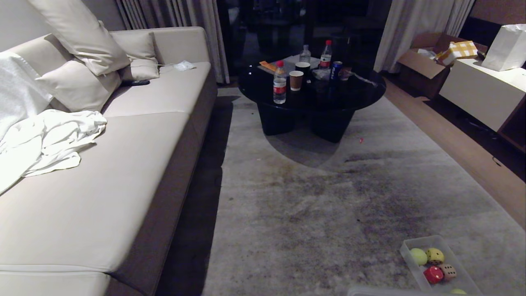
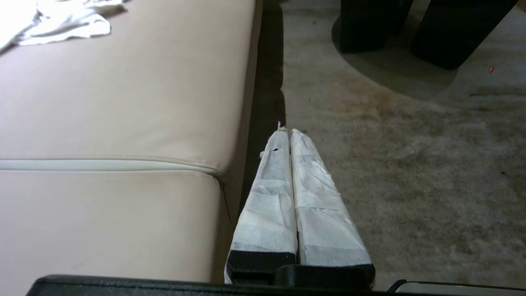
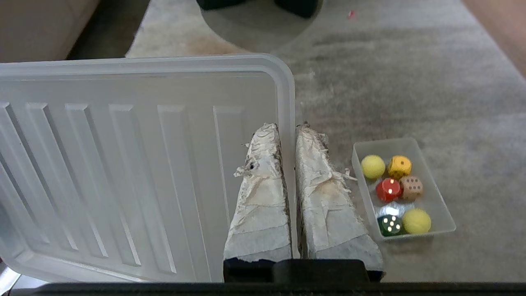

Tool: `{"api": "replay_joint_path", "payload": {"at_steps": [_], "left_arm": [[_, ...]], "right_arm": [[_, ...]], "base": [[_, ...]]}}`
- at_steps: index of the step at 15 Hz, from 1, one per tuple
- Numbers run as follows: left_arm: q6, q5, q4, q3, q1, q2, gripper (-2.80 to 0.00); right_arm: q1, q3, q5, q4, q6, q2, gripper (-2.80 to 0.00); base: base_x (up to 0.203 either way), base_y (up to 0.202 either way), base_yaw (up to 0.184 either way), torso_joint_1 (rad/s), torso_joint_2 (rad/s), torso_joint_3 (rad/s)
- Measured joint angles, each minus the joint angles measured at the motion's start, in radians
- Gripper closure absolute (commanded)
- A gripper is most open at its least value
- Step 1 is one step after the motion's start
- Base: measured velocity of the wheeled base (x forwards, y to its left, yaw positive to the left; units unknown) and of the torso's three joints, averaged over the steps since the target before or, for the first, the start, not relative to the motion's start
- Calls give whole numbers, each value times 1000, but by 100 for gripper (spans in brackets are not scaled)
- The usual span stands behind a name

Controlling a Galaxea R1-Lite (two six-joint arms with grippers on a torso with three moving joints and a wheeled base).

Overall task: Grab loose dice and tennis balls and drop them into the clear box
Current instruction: Close the lid

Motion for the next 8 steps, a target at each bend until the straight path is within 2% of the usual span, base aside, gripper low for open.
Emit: {"api": "replay_joint_path", "payload": {"at_steps": [8], "left_arm": [[-8, 2, 0, 0, 0, 0, 0]], "right_arm": [[0, 0, -2, 0, 1, 0, 0]], "base": [[0, 0, 0, 3, 2, -201]]}}
